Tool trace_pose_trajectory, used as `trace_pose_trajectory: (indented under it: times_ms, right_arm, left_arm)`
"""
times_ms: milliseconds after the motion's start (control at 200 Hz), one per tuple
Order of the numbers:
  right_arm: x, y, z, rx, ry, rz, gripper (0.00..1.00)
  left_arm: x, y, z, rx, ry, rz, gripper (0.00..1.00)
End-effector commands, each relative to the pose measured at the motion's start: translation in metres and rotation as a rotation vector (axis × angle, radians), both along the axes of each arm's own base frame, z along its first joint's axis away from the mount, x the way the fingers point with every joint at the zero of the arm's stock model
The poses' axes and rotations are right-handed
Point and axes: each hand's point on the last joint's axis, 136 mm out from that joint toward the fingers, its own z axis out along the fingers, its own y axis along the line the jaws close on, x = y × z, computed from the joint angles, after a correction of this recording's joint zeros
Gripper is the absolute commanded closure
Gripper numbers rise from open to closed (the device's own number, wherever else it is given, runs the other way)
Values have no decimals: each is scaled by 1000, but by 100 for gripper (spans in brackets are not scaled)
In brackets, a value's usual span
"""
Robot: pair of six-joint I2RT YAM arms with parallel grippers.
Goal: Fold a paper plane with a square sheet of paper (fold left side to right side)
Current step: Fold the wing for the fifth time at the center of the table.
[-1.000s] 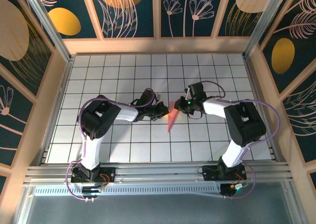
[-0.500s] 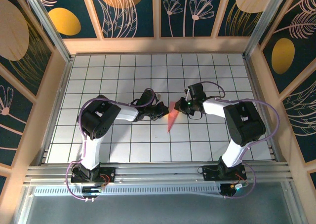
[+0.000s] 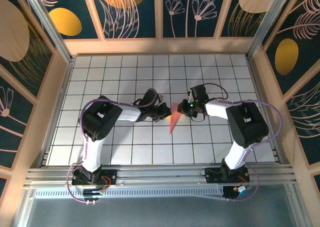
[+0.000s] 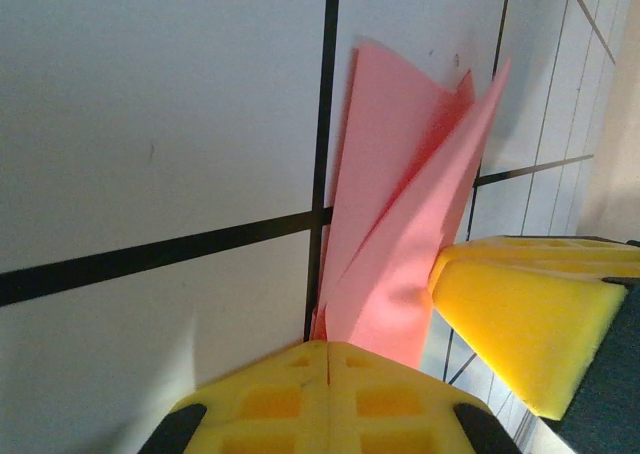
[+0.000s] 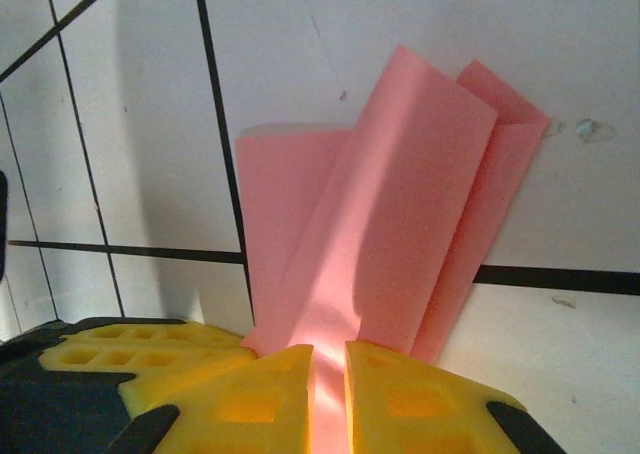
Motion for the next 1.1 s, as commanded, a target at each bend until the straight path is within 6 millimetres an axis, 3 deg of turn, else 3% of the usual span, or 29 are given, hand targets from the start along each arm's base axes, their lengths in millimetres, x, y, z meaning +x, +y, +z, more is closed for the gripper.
trace_pose_trajectory:
  times_ms: [0, 561, 756, 891, 941, 1096]
  right_arm:
    - [-12, -7, -16, -47, 43, 0, 84]
    - [-26, -16, -35, -75, 86, -9, 84]
    - [-38, -26, -49, -90, 123, -19, 86]
    - [-42, -31, -54, -97, 136, -23, 87]
    - [-42, -31, -55, -99, 139, -21, 87]
    - [-40, -30, -56, -99, 139, -15, 88]
  left_arm:
    - [-25, 13, -67, 168, 89, -12, 100]
    - [-23, 12, -60, 159, 63, -7, 94]
    - [-7, 12, -22, 123, -44, 25, 85]
    - [9, 23, 24, 109, -140, 67, 78]
    - [6, 34, 32, 127, -159, 77, 77]
    - [-3, 41, 73, 131, -219, 38, 75]
